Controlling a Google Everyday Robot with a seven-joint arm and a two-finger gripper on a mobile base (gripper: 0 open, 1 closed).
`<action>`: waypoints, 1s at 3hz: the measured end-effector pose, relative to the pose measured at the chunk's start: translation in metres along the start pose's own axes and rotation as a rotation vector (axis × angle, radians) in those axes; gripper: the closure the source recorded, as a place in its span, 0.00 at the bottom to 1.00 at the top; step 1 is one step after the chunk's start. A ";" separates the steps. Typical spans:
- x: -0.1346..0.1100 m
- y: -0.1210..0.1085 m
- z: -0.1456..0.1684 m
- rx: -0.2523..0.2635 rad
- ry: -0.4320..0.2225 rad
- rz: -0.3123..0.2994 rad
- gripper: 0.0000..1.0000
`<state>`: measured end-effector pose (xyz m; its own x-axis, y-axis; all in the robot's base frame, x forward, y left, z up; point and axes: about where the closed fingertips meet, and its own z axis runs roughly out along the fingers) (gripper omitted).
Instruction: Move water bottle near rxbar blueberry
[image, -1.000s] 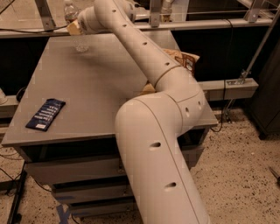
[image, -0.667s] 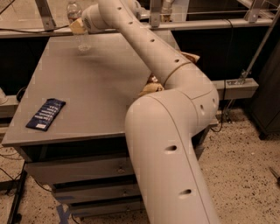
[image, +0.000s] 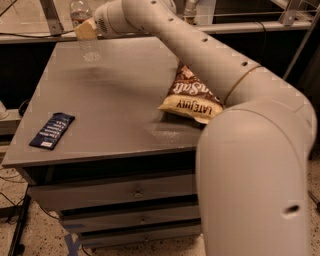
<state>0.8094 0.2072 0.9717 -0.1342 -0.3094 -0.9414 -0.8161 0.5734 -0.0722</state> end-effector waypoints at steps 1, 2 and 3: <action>0.017 0.057 -0.023 -0.088 -0.004 0.016 1.00; 0.018 0.059 -0.017 -0.102 0.001 0.017 1.00; 0.018 0.068 -0.016 -0.131 0.045 0.001 1.00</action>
Offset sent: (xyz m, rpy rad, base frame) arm -0.0455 0.0026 0.0004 0.0272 0.0135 0.0516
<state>0.7419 0.2283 0.9550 -0.1575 -0.3444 -0.9255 -0.8820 0.4705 -0.0250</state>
